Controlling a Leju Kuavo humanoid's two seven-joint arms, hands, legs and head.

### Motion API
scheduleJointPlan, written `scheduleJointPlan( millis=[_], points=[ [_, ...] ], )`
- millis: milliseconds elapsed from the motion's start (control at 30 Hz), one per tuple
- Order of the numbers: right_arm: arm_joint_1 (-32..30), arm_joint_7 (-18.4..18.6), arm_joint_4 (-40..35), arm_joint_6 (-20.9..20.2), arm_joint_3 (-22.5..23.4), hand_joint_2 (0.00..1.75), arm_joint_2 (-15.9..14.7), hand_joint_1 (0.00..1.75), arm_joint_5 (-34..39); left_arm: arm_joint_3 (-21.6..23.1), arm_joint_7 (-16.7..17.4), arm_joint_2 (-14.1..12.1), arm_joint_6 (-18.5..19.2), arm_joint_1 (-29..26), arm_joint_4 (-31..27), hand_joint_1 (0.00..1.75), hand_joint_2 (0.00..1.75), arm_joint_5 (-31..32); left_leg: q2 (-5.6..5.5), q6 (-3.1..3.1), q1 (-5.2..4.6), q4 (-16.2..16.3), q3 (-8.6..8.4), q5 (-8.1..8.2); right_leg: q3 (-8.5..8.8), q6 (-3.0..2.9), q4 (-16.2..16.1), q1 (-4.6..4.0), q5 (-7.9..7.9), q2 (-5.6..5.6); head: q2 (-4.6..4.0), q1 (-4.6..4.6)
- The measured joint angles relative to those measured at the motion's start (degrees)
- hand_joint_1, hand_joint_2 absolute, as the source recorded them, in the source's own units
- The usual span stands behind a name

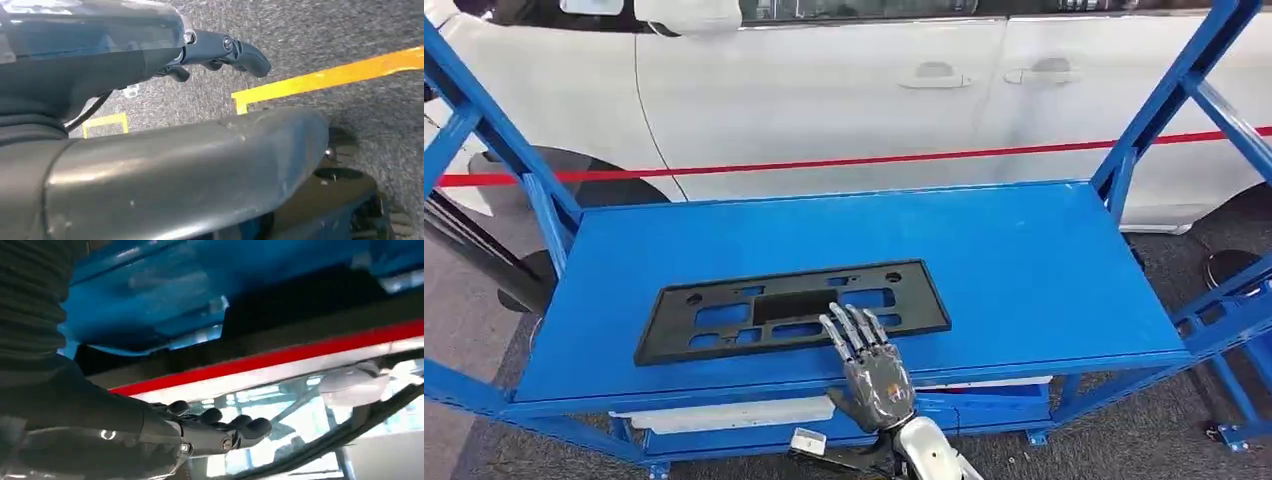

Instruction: Take the parts from the cabinet and place them on the table.

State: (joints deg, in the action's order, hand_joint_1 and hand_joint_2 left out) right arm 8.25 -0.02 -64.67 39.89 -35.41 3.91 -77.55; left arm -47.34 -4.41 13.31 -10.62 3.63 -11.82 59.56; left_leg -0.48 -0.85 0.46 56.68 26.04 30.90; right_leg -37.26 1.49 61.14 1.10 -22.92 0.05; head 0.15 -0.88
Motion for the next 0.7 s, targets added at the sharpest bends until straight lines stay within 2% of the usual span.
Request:
scheduleJointPlan(
  millis=[33, 100, 167, 200, 267, 300, 333, 367, 400, 433, 467, 500, 533, 567, 600, 700],
  points=[
    [0.1, 0.0, 0.6, -0.2, -0.2, 1.75, 0.5, 0.00, 0.0, 0.1, 0.1, 0.0, 0.0, 0.2, 0.0, 0.00, 0.00, 0.2, -0.02, 0.47, 0.01, 0.2, 0.14, 0.25, 1.01, -0.59, -2.0, -0.13, -1.27, 0.00, 0.02, 0.00],
    [0.4, 0.1, 2.3, -0.4, -0.6, 1.75, 1.3, 0.00, -0.4, 0.2, 0.2, 0.0, 0.0, 0.5, 0.0, 0.00, 0.00, 0.6, 0.17, 0.96, 0.20, -0.3, -0.02, 0.40, 0.62, -1.38, -1.7, -0.43, -1.68, 0.27, 0.02, 0.24],
    [0.8, 0.1, 3.9, -0.7, -1.1, 1.75, 2.3, 0.00, -0.3, 0.2, 0.1, 0.0, 0.0, 0.9, 0.0, 0.00, 0.00, 1.0, 0.30, 1.73, 0.40, -0.3, -0.99, 1.19, 1.62, -2.12, -2.7, 0.01, -1.87, 0.24, 0.00, 0.26],
    [1.1, 0.1, 4.7, -0.9, -1.3, 1.75, 2.7, 0.00, -0.1, 0.3, 0.1, 0.0, 0.0, 0.9, 0.0, 0.00, 0.00, 1.1, 0.32, 1.92, 0.38, 2.0, -0.04, 2.27, 2.15, -2.55, -2.9, -0.05, -2.09, 0.10, 0.02, 0.53],
    [2.1, 0.0, 7.0, -1.2, -1.6, 1.75, 3.6, 0.00, 0.2, 0.4, 0.1, 0.0, 0.1, 0.9, 0.0, 0.00, 0.00, 1.5, 0.31, 2.19, 0.41, 11.3, 5.25, 6.16, 2.35, -3.00, -3.0, -0.20, -2.30, -0.03, 0.02, 0.64],
    [2.6, 0.0, 8.3, -1.4, -1.8, 1.75, 4.1, 0.00, 0.4, 0.6, 0.2, 0.0, 0.2, 0.9, 0.0, 0.00, 0.00, 1.8, 0.31, 2.28, 0.41, 15.7, 8.02, 7.57, 2.34, -3.12, -2.9, -0.33, -2.37, -0.02, 0.02, 0.63],
    [3.4, 0.0, 9.7, -1.4, -2.1, 1.75, 4.6, 0.00, 0.6, 0.8, 0.4, 0.0, 0.2, 0.9, 0.0, 0.00, 0.00, 2.0, 0.31, 2.31, 0.40, 18.5, 10.17, 7.48, 2.39, -3.18, -2.9, -0.45, -2.40, 0.06, 0.02, 0.63],
    [4.0, -0.1, 10.6, -1.3, -2.2, 1.75, 4.9, 0.00, 0.7, 0.9, 0.5, 0.0, 0.2, 0.9, 0.0, 0.00, 0.00, 2.2, 0.30, 2.20, 0.40, 18.0, 10.51, 6.17, 2.45, -3.18, -2.9, -0.51, -2.39, 0.19, 0.02, 0.64],
    [4.6, -0.1, 11.7, -1.2, -2.3, 1.75, 5.5, 0.00, 1.0, 1.1, 0.6, 0.0, 0.2, 0.9, 0.0, 0.00, 0.00, 2.3, 0.31, 1.98, 0.39, 14.9, 9.67, 3.58, 2.47, -3.17, -2.8, -0.60, -2.39, 0.32, 0.02, 0.63],
    [5.2, -0.1, 12.6, -1.2, -2.3, 1.75, 6.0, 0.00, 1.1, 1.3, 0.6, 0.0, 0.2, 0.9, 0.0, 0.00, 0.00, 2.3, 0.31, 1.60, 0.33, 9.9, 7.71, 0.63, 2.50, -3.14, -2.7, -0.72, -2.36, 0.37, 0.00, 0.66],
    [5.7, -0.1, 13.4, -1.2, -2.3, 1.75, 6.3, 0.00, 1.1, 1.4, 0.6, 0.0, 0.2, 1.0, 0.0, 0.00, 0.00, 2.3, 0.35, 1.06, 0.17, 4.7, 5.41, -1.65, 2.49, -3.09, -2.6, -0.81, -2.27, 0.42, 0.02, 0.63],
    [6.0, -0.1, 13.9, -1.2, -2.4, 1.75, 6.7, 0.00, 1.2, 1.5, 0.6, 0.0, 0.2, 1.3, 0.0, 0.00, 0.00, 2.4, 0.52, 0.36, -0.04, 1.5, 4.17, -2.19, 2.53, -2.93, -2.5, -0.84, -2.17, 0.40, 0.02, 0.59],
    [6.4, 0.0, 14.5, -1.2, -2.4, 1.75, 6.8, 0.00, 1.2, 1.6, 0.6, 0.0, 0.2, 1.5, 0.0, 0.00, 0.00, 2.4, 0.61, 0.36, -0.20, 1.1, 4.37, -2.06, 2.54, -2.42, -2.5, -1.11, -2.36, 0.52, 0.02, 0.41],
    [6.7, 0.0, 15.1, -1.2, -2.4, 1.75, 7.0, 0.00, 1.2, 1.6, 0.6, 0.0, 0.2, 1.6, 0.0, 0.00, 0.00, 2.4, 0.56, 0.16, -0.38, 1.2, 4.52, -2.17, 2.44, -1.80, -2.7, -0.87, -2.21, 0.50, 0.02, 0.70],
    [6.9, 0.0, 15.5, -1.1, -2.4, 1.75, 7.2, 0.00, 1.2, 1.6, 0.6, 0.0, 0.2, 1.6, 0.0, 0.00, 0.00, 2.4, 0.56, -0.08, -0.46, 1.2, 4.65, -2.33, 2.41, -1.44, -2.8, -0.73, -2.02, 0.53, 0.02, 0.68],
    [6.9, 0.0, 15.5, -1.1, -2.4, 1.75, 7.2, 0.00, 1.2, 1.6, 0.6, 0.0, 0.2, 1.6, 0.0, 0.00, 0.00, 2.4, 0.56, -0.08, -0.46, 1.2, 4.65, -2.33, 2.41, -1.44, -2.8, -0.73, -2.02, 0.53, 0.02, 0.68]
  ],
)
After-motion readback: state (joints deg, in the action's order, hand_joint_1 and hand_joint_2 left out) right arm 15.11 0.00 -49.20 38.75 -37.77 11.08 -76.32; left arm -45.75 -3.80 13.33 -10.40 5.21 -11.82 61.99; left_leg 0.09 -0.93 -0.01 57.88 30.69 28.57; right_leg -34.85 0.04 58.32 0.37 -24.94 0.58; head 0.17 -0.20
